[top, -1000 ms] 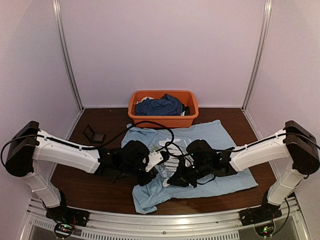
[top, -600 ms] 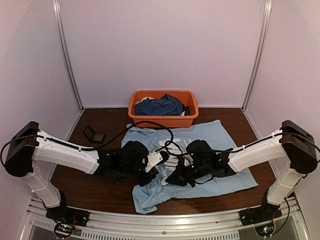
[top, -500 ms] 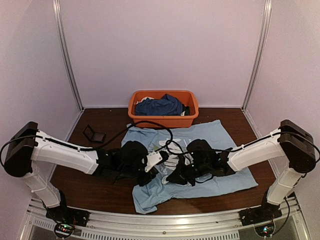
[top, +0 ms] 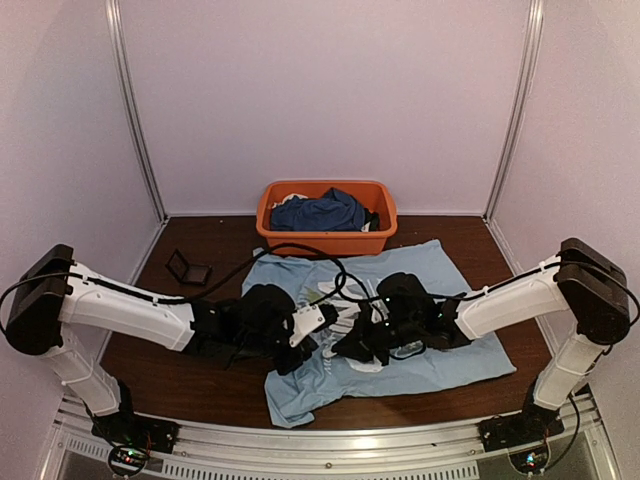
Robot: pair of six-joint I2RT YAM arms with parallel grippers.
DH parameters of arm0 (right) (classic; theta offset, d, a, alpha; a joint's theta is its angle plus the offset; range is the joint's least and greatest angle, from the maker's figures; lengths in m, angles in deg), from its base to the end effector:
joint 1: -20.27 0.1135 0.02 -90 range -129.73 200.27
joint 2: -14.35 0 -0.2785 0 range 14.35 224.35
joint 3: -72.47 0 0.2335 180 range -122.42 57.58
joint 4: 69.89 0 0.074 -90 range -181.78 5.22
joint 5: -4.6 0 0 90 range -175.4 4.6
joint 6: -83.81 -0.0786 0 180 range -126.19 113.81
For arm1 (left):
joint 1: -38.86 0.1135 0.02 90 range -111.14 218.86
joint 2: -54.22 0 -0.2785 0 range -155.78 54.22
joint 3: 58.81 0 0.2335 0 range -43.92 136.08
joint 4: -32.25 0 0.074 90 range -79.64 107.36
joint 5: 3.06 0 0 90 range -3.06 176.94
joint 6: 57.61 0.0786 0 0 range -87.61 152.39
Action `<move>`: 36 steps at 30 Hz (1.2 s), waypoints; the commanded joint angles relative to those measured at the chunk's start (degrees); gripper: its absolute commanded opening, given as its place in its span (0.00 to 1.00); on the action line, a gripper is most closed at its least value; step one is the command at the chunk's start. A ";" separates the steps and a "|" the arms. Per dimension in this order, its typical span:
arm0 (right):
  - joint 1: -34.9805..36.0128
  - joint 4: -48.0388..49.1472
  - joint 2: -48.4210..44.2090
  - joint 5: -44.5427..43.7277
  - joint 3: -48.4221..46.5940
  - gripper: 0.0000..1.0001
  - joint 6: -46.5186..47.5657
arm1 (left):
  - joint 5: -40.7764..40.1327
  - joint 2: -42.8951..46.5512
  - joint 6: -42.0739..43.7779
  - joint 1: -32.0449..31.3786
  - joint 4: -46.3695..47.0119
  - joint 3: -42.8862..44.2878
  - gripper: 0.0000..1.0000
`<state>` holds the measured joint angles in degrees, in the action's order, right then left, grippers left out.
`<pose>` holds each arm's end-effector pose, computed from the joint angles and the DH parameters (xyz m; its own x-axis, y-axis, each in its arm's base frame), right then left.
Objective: Pin the brooch onto the clothing
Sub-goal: Pin the brooch onto the flattened clothing.
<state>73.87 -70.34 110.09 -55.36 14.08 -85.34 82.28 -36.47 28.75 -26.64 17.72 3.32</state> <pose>0.1735 0.3016 0.1619 -0.9833 0.0990 0.1526 0.1819 0.5213 0.8338 0.1467 -0.3065 0.1763 -0.3387 0.5907 -0.7323 0.8626 0.5058 0.0090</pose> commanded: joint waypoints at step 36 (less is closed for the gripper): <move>-1.63 -5.11 1.92 -1.02 -2.48 0.00 2.62 | 0.95 -1.70 1.79 -2.97 0.23 1.53 0.00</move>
<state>72.37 -72.83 110.48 -55.18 13.35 -84.78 82.28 -37.39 29.76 -29.02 17.28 3.37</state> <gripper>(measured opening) 0.008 0.008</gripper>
